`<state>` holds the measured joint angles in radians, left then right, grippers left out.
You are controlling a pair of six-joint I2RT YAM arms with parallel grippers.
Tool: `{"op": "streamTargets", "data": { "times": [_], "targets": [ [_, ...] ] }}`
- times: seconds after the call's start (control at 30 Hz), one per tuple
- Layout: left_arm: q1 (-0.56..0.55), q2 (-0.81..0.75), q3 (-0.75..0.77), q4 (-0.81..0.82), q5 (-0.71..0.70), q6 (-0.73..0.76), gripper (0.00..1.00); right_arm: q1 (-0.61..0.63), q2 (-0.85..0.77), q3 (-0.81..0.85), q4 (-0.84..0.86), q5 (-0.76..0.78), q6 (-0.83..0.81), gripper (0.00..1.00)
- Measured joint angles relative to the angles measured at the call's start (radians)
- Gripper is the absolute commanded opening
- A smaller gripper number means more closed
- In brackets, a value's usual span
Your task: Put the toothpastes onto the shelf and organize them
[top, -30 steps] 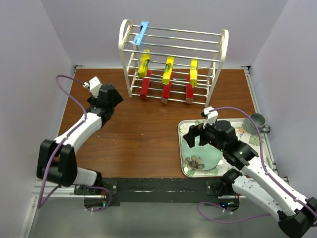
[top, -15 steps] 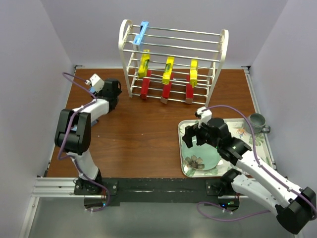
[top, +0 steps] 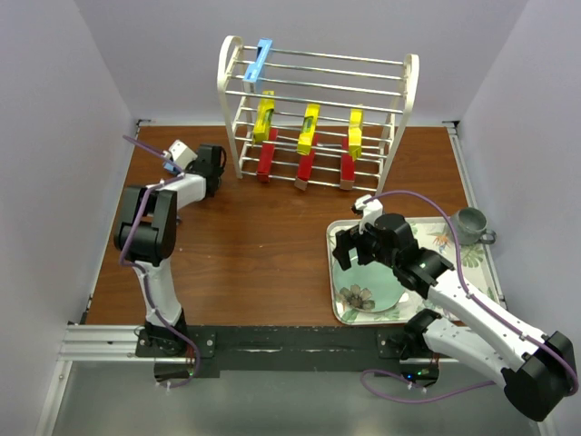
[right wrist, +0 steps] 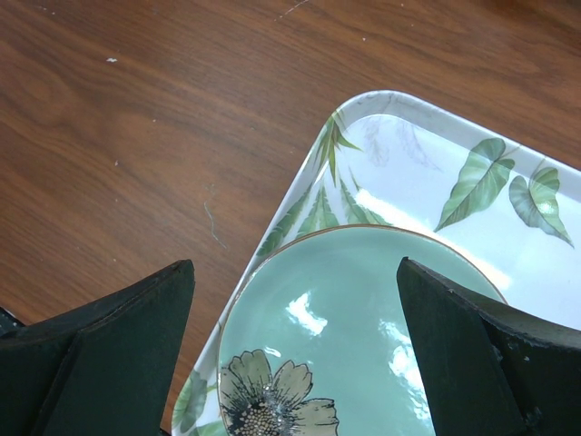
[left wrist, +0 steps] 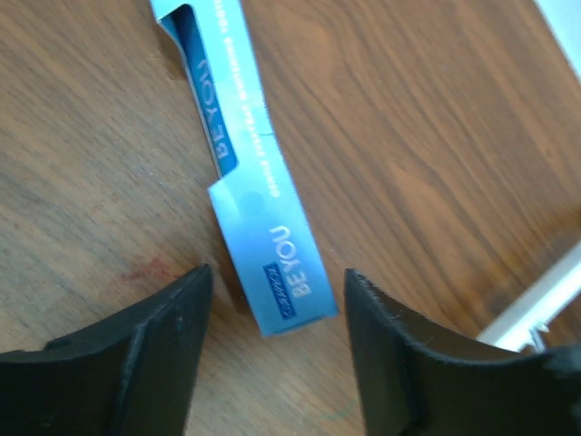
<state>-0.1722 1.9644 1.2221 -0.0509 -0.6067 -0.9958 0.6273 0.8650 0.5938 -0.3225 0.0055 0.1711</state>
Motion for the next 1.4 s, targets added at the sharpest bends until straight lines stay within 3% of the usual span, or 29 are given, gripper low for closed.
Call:
{"op": "streamTargets", "data": {
  "times": [0.4, 0.63, 1.0, 1.2, 1.4],
  "targets": [
    [0.010, 0.015, 0.007, -0.047, 0.003, -0.003, 0.27, 0.000, 0.000, 0.000, 0.004, 0.000, -0.004, 0.98],
    [0.010, -0.091, -0.068, -0.137, -0.009, 0.045, 0.23, 0.000, 0.000, 0.000, 0.010, 0.000, -0.005, 0.98],
    [0.015, -0.416, -0.082, -0.258, -0.109, 0.234, 0.20, 0.000, -0.004, 0.000, 0.016, 0.000, -0.005, 0.98],
    [0.015, -0.563, -0.022, -0.292, -0.098, 0.368, 0.13, 0.000, -0.036, 0.000, 0.019, 0.000, -0.004, 0.98],
    [-0.002, -0.620, 0.169, -0.350, -0.025, 0.525, 0.12, 0.000, -0.061, 0.000, 0.028, 0.000, 0.001, 0.98]
  ]
}}
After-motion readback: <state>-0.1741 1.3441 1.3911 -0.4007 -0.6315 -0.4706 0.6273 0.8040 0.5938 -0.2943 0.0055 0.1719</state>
